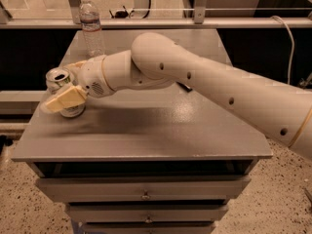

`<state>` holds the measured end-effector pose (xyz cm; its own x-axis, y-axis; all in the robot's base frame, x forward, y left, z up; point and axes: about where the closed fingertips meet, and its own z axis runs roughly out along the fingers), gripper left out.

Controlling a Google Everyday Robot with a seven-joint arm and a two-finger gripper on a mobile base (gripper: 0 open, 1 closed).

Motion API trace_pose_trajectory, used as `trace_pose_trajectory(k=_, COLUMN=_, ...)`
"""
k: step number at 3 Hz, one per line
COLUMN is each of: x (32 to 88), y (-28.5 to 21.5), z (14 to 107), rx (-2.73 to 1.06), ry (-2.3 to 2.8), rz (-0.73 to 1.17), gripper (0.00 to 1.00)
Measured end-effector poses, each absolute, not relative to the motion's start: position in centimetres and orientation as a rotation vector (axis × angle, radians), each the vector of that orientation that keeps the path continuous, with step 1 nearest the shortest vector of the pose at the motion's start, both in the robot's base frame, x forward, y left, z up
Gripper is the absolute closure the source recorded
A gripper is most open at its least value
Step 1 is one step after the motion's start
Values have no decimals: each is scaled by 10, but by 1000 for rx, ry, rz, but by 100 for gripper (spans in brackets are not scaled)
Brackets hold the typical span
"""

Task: Knock 7up can over

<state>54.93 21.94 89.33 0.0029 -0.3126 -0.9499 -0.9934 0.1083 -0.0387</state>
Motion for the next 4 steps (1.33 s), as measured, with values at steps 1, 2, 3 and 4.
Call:
trace_pose_trajectory(k=1, x=560, y=208, z=894, rx=-1334, ry=1486, rz=899, gripper=46)
trace_pose_trajectory(k=2, x=576, y=188, z=904, rx=-1317, ry=1509, rz=835, gripper=69)
trace_pose_trajectory(k=3, x=596, y=156, z=920, rx=-1315, ry=1555, rz=746, gripper=92)
trace_pose_trajectory(k=4, x=618, y=113, z=945, rx=-1362, ry=1634, rz=613, gripper=100)
